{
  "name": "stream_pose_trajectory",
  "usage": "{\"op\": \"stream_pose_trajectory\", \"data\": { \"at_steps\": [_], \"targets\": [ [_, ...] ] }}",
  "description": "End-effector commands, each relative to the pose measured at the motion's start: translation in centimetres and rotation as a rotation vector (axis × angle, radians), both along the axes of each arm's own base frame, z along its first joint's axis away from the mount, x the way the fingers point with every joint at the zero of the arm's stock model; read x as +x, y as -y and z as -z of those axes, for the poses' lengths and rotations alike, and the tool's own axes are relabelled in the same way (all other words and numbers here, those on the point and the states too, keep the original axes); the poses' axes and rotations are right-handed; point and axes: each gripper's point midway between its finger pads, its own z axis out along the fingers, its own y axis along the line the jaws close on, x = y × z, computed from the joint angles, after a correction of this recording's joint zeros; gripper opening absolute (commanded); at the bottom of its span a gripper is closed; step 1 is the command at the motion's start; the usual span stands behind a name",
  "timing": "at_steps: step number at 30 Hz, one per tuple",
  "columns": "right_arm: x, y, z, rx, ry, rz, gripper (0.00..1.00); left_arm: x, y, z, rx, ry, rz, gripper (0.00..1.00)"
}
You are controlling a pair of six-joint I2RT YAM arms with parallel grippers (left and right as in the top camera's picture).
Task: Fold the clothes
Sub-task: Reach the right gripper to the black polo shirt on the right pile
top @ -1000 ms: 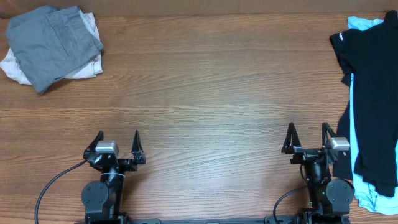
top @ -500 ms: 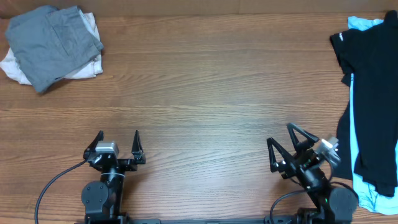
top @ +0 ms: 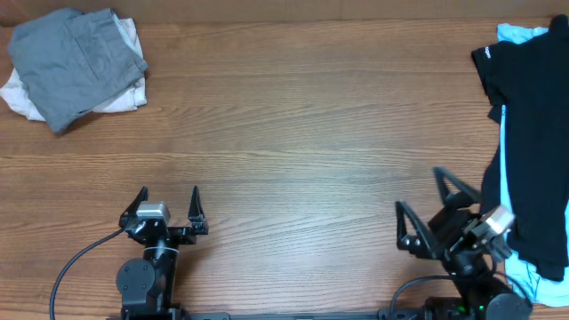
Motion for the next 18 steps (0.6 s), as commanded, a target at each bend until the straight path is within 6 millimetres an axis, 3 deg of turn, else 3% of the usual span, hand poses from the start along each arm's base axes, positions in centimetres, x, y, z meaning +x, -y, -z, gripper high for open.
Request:
{"op": "stream_pose_trajectory", "data": {
  "at_steps": [1,4,9,15,18],
  "targets": [
    [0.7,1.4,-4.7,-0.095,0.087,0.149,1.00,0.0,-0.2,0.0,0.023,0.009,-0.009,1.00],
    [3.5,2.5,-6.6,-0.127,0.017,0.229,1.00,0.0,-0.2,0.0,0.023,0.009,-0.009,1.00],
    [11.7,6.3,-6.7,-0.221,-0.256,0.445,1.00,0.0,-0.2,0.0,0.023,0.009,-0.009,1.00],
    [22.0,10.0,-1.9,-0.436,-0.731,0.517,1.00,0.0,-0.2,0.0,0.023,0.009,-0.009,1.00],
    [26.0,12.5,1.2,-0.505,-0.958,0.519,1.00,0.0,-0.2,0.0,0.023,0.009,-0.009,1.00]
  ]
}}
